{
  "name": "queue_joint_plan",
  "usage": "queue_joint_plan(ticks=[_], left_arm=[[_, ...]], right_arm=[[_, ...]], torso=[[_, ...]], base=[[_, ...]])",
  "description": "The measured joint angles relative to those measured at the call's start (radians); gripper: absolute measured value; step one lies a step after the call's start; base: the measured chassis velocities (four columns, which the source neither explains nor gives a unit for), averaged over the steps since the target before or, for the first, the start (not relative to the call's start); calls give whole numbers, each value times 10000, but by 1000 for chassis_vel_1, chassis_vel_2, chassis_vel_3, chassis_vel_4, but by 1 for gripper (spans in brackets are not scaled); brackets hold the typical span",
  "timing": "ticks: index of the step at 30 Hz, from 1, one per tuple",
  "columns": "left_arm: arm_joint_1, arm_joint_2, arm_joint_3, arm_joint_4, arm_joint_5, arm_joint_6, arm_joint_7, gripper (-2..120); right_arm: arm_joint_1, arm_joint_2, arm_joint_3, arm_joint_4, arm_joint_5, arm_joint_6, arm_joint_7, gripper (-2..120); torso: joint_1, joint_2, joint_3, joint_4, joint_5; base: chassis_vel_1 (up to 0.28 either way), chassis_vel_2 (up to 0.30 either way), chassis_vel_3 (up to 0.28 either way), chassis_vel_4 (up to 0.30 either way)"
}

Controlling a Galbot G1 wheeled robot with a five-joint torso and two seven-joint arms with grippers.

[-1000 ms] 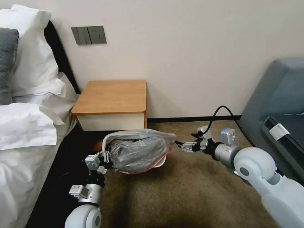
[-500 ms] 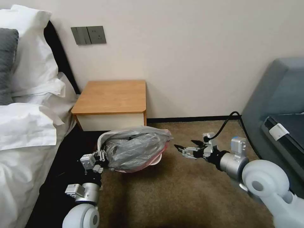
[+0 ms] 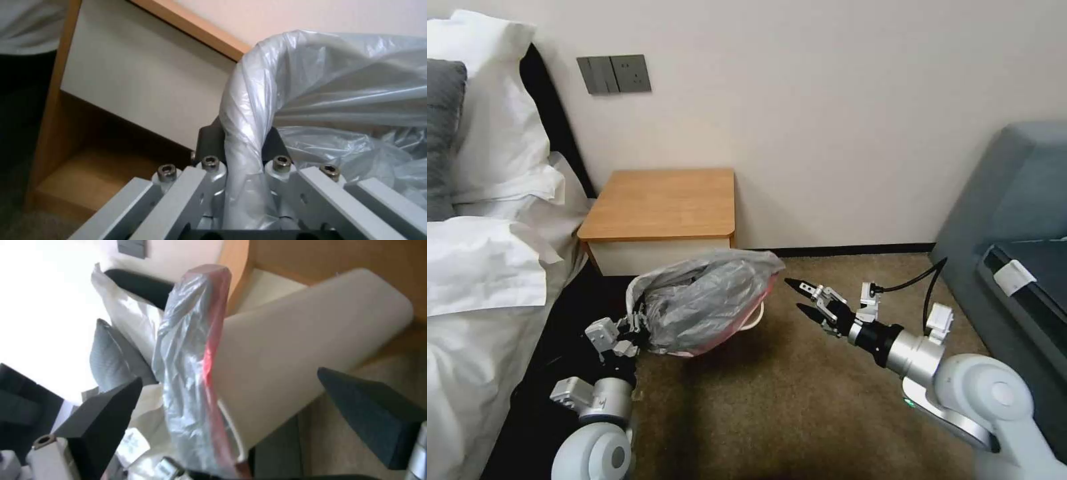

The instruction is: Pick up the garbage bag from the table and place it over the trash can.

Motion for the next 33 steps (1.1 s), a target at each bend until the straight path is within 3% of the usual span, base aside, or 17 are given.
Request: queue_joint_plan(ticks=[10,21,29,33], left_arm=[[-25,108,66,-71,-186,346,-45,5],[-1,186,40,-9,-106,428,14,5],[29,219,41,-10,-28,480,33,5],[28,213,51,-14,-18,482,33,5]], right_arm=[[322,465,-546,-769,-2347,498,-1800,100],[720,905,-1028,-1203,-3338,904,-2396,98],[695,1041,-1049,-1167,-3249,964,-2328,73],[623,1046,-1053,-1063,-3232,970,-2252,53]], torso=[[0,0,0,-1,-1],[-1,0,0,0,0],[0,0,0,-1,0],[0,0,0,-1,-1]], base=[[0,0,0,0],[0,0,0,0],[0,0,0,0],[0,0,0,0]])
